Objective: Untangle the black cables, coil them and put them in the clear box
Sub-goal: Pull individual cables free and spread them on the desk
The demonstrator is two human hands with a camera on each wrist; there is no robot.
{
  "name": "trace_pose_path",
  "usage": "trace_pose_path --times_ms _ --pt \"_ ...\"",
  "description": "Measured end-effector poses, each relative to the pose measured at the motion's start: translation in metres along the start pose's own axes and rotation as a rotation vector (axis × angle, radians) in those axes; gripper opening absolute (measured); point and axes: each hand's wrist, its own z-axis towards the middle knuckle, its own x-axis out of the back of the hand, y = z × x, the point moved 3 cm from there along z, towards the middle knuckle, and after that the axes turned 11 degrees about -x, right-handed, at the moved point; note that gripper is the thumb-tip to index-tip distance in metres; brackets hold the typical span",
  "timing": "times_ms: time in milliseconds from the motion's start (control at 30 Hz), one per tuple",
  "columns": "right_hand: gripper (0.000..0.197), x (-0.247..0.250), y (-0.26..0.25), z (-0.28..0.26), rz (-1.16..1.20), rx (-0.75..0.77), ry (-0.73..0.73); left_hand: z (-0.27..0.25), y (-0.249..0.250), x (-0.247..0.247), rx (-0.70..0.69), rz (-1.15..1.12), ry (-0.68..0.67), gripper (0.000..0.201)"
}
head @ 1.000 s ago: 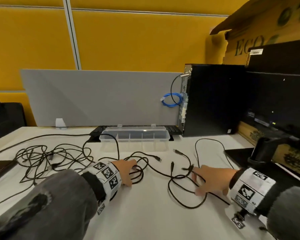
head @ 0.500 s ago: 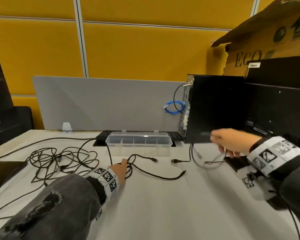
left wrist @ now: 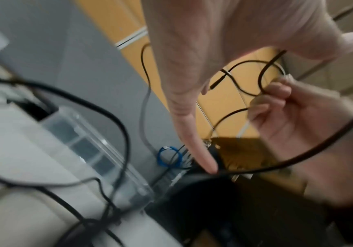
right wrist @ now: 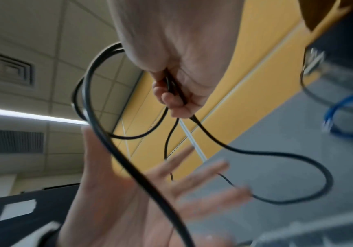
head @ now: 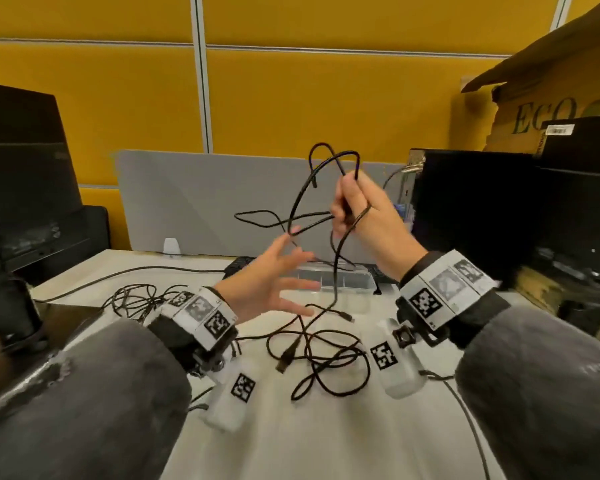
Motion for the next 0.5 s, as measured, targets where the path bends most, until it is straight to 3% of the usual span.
trace_pose_path --times_ms 67,133,200,300,400,500 --pt "0.027 -0.034 0.01 -0.006 0.046 -0.085 -0.102 -0.003 0.009 -0.001 -0.065 -0.19 -0.069 0.111" --pt "0.025 -0.061 0.026 -0.008 -0.009 -0.183 -0.129 -0.008 0.013 0.0 -0.092 -0.288 -0.1 0.085" --pt "0.017 -0.077 0.041 -0.008 -0.257 -0.144 -0.143 -0.014 0.01 0.012 -0.056 -0.306 -0.001 0.06" --pt "0.025 -0.085 0.054 -0.016 -0.698 -0.022 -0.265 -0.024 0.007 0.042 0.085 -0.22 0.214 0.03" --pt "0.059 -0.066 0.077 -0.028 -0.691 -0.124 -0.392 -0.03 0.016 0.084 0.226 -0.041 0.434 0.027" --pt "0.077 -0.041 0.119 -0.037 -1.006 -0.384 -0.614 -0.028 0.024 0.128 0.354 0.522 0.614 0.023"
